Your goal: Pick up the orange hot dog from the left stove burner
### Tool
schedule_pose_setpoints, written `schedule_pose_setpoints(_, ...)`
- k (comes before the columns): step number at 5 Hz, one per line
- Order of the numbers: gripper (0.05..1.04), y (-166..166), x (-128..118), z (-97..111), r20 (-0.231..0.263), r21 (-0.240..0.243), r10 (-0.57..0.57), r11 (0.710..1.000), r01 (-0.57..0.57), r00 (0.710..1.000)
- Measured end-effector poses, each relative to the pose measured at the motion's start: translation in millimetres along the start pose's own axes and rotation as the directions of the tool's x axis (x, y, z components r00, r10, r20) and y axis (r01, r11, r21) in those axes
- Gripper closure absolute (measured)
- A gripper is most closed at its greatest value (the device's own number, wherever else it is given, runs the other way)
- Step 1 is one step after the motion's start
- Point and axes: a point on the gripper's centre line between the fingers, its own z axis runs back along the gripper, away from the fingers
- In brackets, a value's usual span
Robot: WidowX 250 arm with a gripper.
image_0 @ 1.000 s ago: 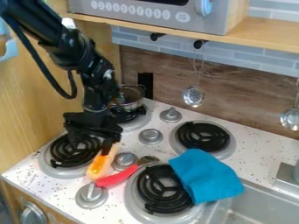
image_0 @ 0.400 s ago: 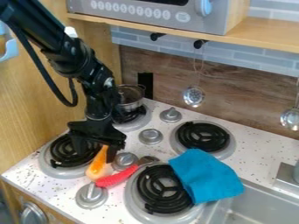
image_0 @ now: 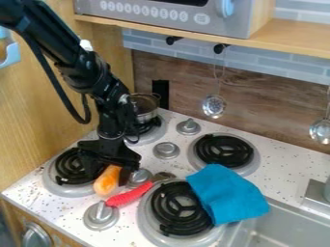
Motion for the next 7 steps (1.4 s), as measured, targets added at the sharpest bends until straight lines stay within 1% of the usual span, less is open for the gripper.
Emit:
schedule_pose_setpoints(1,0.127,0,4,-5,-0.005,0.011,0.02,1.0,-0.02,1.0)
schedule_pose_setpoints(2,0.352,-1,8,-5,-0.012,0.006,0.03,1.0,-0.029,0.999)
schedule_pose_setpoints(3,0.376,-1,7,-4,-0.017,-0.011,0.027,1.0,-0.027,0.999)
schedule_pose_setpoints(4,0.376,-6,4,0,-0.038,-0.053,0.042,0.998,-0.044,0.998)
schedule_pose_setpoints(5,0.376,-11,7,17,-0.037,-0.105,0.058,0.993,-0.062,0.998)
schedule_pose_setpoints(6,0.376,-23,15,31,-0.044,-0.126,0.069,0.989,-0.074,0.997)
schedule_pose_setpoints(7,0.376,-54,31,54,0.004,-0.15,0.027,0.988,-0.026,1.0)
